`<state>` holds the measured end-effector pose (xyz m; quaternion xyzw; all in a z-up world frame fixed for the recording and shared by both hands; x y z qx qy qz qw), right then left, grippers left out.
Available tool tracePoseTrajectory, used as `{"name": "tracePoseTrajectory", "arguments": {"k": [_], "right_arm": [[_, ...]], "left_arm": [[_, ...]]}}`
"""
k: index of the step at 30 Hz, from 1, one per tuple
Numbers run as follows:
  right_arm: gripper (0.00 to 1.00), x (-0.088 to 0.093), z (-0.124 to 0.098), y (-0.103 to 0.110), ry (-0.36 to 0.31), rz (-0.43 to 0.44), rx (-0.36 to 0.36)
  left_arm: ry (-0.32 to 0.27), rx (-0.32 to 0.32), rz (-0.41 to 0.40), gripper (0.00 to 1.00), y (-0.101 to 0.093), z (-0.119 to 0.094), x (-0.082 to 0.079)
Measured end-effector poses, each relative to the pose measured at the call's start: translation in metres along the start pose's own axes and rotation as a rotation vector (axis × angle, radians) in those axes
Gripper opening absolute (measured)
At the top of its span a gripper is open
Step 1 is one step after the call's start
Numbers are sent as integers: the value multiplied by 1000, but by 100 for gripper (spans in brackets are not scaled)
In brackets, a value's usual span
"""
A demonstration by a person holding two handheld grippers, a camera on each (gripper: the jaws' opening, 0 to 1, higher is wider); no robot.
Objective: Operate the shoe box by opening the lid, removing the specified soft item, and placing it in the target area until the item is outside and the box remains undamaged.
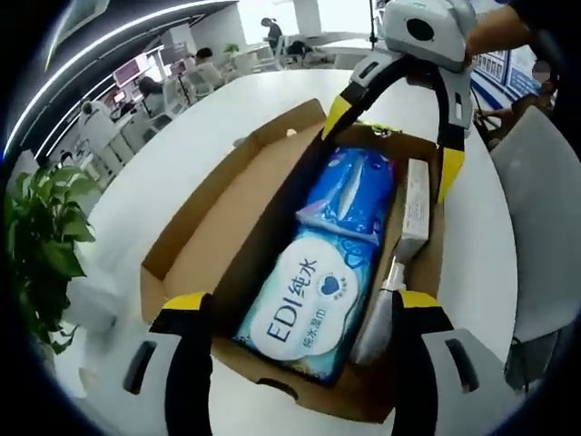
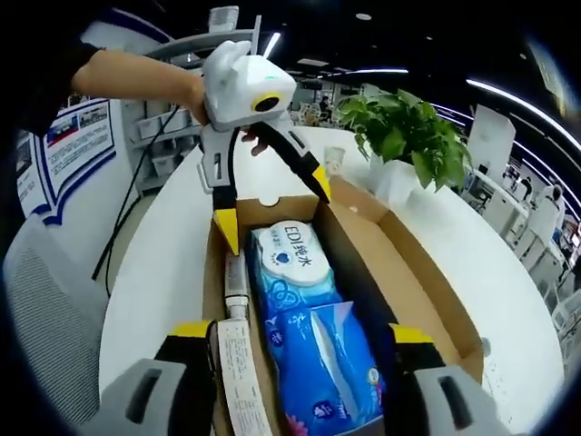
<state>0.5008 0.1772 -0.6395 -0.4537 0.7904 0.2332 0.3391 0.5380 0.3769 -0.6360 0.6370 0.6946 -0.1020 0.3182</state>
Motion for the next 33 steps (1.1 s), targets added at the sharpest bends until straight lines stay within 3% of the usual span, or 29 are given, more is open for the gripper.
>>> {"name": "tracePoseTrajectory", "arguments": {"k": [9,20,26,29,33], "right_arm": [[71,-3,23,2,18,-32,-35],[65,-10,45,3,12,-57,-60],[63,-13,60,4,38,-70,-60],[62,-12,72,3,108,-127,-56],[60,-14,82,2,124,-130,-61]], "left_arm": [[47,44,40,73,3,12,2],[81,100,92,71,1,23,7],[120,138,124,63,0,31,11],[157,155,146,62,-1,37,15],[190,164,167,63,-1,42,17]]}}
Point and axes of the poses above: the point that each gripper's makers call its tool centre point, and the gripper's own axes: z roughly forward along the fingers, y roughly to its left, x roughly out of its underside, the point moved 9 cm from there along -z, roughly backward along the fingers, and after that the axes turned 11 degrees about z, right-handed, at the moved point
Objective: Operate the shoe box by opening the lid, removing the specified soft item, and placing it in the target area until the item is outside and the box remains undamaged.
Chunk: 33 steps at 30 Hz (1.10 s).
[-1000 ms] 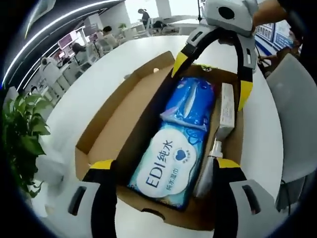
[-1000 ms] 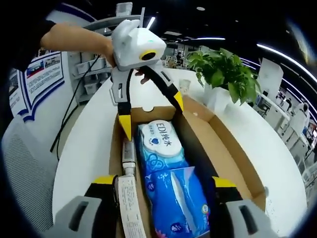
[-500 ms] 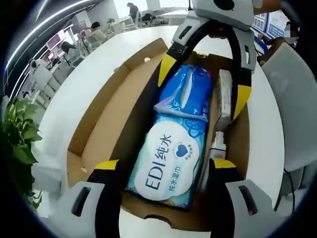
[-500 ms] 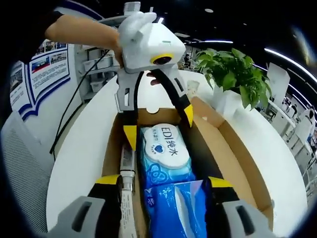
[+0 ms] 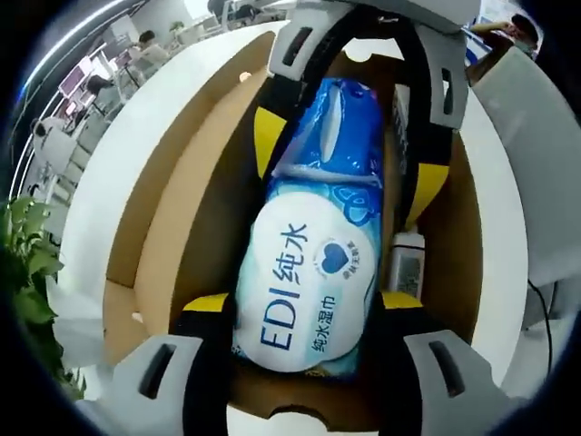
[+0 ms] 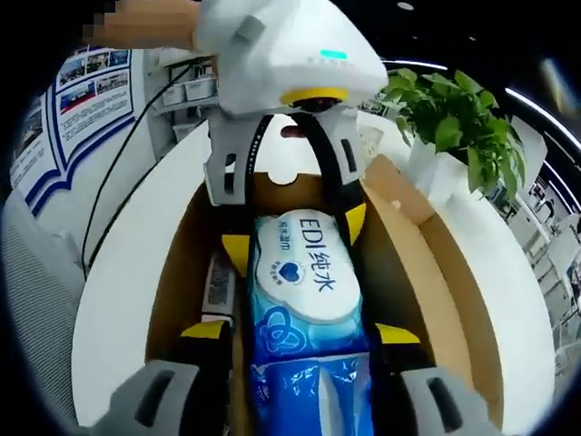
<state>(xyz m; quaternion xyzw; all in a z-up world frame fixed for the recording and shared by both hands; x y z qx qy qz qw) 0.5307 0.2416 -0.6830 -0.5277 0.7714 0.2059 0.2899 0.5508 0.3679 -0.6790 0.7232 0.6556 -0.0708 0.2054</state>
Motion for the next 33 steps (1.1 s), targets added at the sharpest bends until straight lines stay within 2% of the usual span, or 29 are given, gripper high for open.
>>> {"name": "tracePoseTrajectory", "arguments": {"k": [3,9,16,18,28,33], "right_arm": [[58,1,6,-2,19,14,-6],[53,3,14,-7,17,14,3],[58,4,25,-11,13,30,-23],[59,4,29,-12,12,26,-25],[59,6,39,-12,11,-1,-50],[57,6,41,-12,7,-12,-57]], "left_arm": [[7,4,-5,64,1,2,1],[8,13,4,64,2,6,3],[1,23,28,65,2,12,5],[-24,15,30,65,1,12,7],[-46,-39,83,66,-6,19,8],[-52,-36,88,66,-4,20,8]]}}
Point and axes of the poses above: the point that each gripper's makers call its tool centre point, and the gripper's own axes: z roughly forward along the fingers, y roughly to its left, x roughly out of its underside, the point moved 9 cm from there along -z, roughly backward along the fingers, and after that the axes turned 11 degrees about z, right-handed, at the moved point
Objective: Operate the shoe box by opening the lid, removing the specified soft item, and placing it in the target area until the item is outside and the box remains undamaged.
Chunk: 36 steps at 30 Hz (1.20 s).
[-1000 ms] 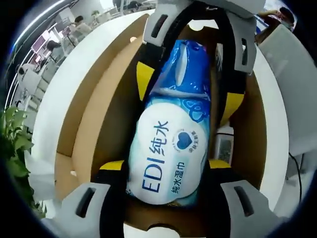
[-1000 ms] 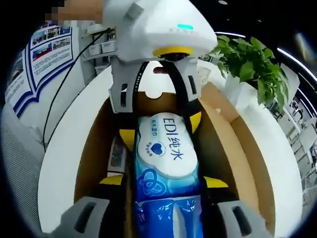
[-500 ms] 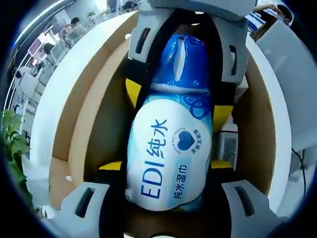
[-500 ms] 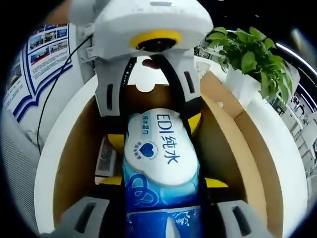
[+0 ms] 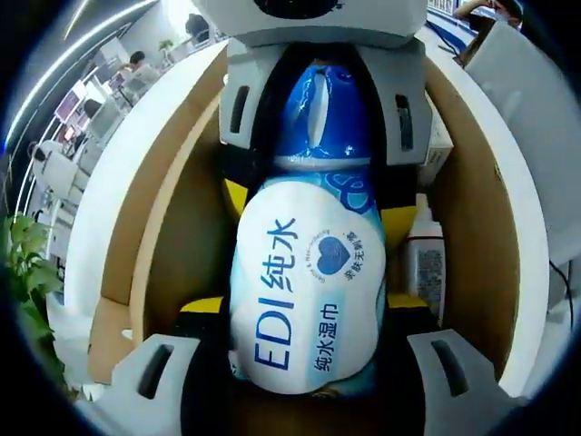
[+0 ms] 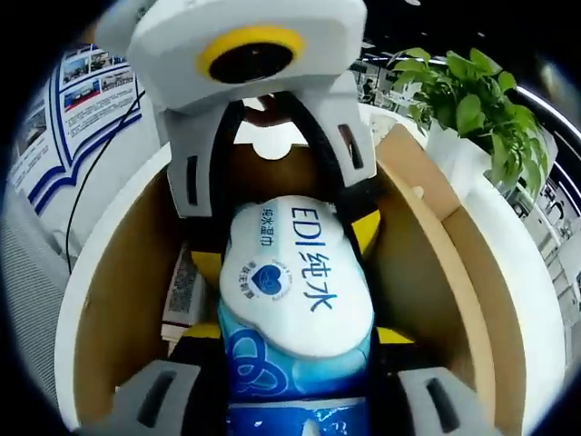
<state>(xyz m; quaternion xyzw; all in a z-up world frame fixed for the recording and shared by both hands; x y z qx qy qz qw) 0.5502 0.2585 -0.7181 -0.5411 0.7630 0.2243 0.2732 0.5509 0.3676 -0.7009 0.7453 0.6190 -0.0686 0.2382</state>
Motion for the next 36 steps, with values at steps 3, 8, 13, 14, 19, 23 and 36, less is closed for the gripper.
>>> {"name": "tracePoseTrajectory", "arguments": {"k": [3,8,13,14,19,23,36], "right_arm": [[56,0,0,0,-1,-1,-1],[53,1,-3,5,-15,-10,9],[49,-1,-6,8,-32,-16,22],[48,-1,-6,8,-33,-15,23],[45,-3,-7,9,-31,-17,41],[44,-6,-9,10,-31,-21,57],[44,-23,-35,12,-88,-22,69]], "left_arm": [[-9,15,4,66,1,1,0],[-21,12,15,66,1,3,2],[-7,-3,11,63,2,1,0],[-6,-9,10,63,2,1,0],[16,-9,16,62,3,-1,-2],[32,-8,31,61,3,-4,-4],[37,-12,66,61,11,-36,-21]]}}
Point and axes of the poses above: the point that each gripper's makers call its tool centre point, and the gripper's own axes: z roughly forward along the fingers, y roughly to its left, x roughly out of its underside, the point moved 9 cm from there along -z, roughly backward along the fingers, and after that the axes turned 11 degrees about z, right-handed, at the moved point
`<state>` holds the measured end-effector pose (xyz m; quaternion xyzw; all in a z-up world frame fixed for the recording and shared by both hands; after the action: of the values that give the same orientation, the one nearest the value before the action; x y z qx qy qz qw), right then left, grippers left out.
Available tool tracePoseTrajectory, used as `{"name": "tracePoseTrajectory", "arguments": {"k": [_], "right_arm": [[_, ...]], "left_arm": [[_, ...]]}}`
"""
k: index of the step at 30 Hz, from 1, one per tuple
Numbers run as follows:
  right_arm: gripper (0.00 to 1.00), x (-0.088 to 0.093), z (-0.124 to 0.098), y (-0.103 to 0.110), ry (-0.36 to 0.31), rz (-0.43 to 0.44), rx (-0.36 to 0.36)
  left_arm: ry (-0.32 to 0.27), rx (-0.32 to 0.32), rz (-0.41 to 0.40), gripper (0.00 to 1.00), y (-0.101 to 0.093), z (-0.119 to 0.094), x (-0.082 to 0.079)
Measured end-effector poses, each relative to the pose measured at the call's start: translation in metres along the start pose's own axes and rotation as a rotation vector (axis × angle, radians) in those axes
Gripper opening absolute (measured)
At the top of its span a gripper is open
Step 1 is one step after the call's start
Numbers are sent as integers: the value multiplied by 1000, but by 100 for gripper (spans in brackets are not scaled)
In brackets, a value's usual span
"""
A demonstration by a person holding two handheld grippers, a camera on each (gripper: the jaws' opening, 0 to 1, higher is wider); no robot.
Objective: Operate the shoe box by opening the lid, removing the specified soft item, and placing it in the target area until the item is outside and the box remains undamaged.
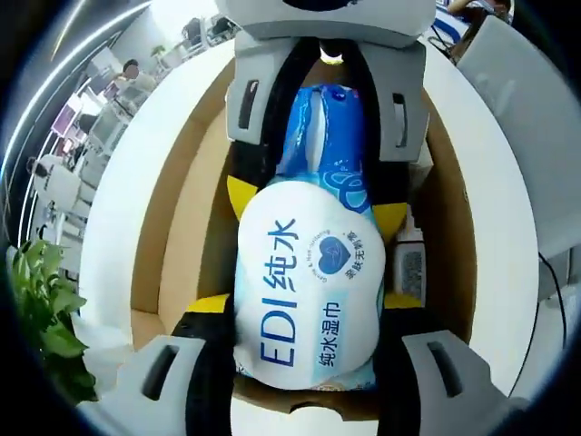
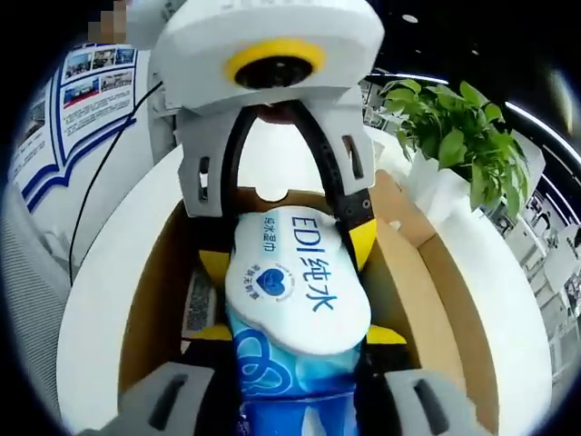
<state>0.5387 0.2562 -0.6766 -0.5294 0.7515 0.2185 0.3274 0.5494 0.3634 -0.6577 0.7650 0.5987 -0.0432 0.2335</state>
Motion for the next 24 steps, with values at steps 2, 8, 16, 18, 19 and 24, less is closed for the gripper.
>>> {"name": "tracePoseTrajectory", "arguments": {"k": [2,8,16,18,19,24], "right_arm": [[44,-2,-4,1,-5,0,1],[44,-14,-20,4,-23,-9,12],[44,-27,-42,6,-41,-21,19],[44,-29,-48,5,-42,-23,19],[44,-29,-51,5,-42,-23,18],[44,-29,-67,4,-45,-22,15]], "left_arm": [[1,-3,5,61,1,-6,-3],[10,-13,18,61,3,-23,-13],[25,-26,29,61,6,-47,-29],[24,-29,28,61,7,-50,-34],[24,-29,27,61,7,-52,-36],[17,-28,25,61,10,-58,-50]]}}
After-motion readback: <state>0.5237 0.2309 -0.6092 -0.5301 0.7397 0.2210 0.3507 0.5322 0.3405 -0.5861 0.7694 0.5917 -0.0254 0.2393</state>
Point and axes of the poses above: the point that each gripper's makers call its tool centre point, and the gripper's own axes: z roughly forward along the fingers, y roughly to its left, x roughly out of its underside, the point moved 9 cm from there along -z, roughly backward along the fingers, and after that the axes turned 11 degrees about z, right-handed, at the moved point
